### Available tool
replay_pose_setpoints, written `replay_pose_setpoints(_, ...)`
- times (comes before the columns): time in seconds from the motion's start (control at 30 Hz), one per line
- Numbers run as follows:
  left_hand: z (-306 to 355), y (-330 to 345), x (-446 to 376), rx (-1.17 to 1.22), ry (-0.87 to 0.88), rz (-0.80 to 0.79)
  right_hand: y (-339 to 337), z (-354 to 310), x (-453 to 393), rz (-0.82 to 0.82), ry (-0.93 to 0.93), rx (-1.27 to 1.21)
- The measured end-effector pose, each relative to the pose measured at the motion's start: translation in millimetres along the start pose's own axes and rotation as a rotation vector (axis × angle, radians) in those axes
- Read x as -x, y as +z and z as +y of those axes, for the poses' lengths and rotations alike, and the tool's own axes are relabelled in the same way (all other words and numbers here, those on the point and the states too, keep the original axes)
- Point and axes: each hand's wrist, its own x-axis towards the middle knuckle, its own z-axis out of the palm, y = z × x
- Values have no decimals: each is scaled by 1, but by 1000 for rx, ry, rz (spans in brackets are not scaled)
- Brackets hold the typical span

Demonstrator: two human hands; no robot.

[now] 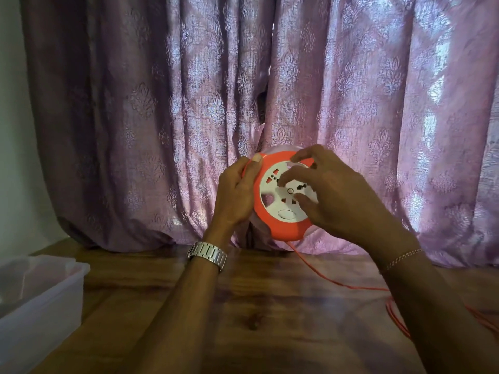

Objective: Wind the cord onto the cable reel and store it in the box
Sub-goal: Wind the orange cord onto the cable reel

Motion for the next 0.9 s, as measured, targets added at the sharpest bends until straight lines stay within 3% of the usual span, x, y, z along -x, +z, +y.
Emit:
replay_pose_setpoints(0.17,-1,1,1,-5,14,-6,0,-4,-1,-240,1,4)
replay_pose_setpoints(0.23,0,1,1,-15,15,-7,2,-8,0,-259,11,47)
replay_pose_setpoints(0.47,-1,2,1,-12,30,-15,0,-18,4,-152,62,135)
replay_pose_setpoints(0.73,0,3,1,6,29,-17,10,-18,1,91,341,144)
replay_pose_setpoints(0.9,-4,2,0,0,20,-27,9,-17,1,128,293,238)
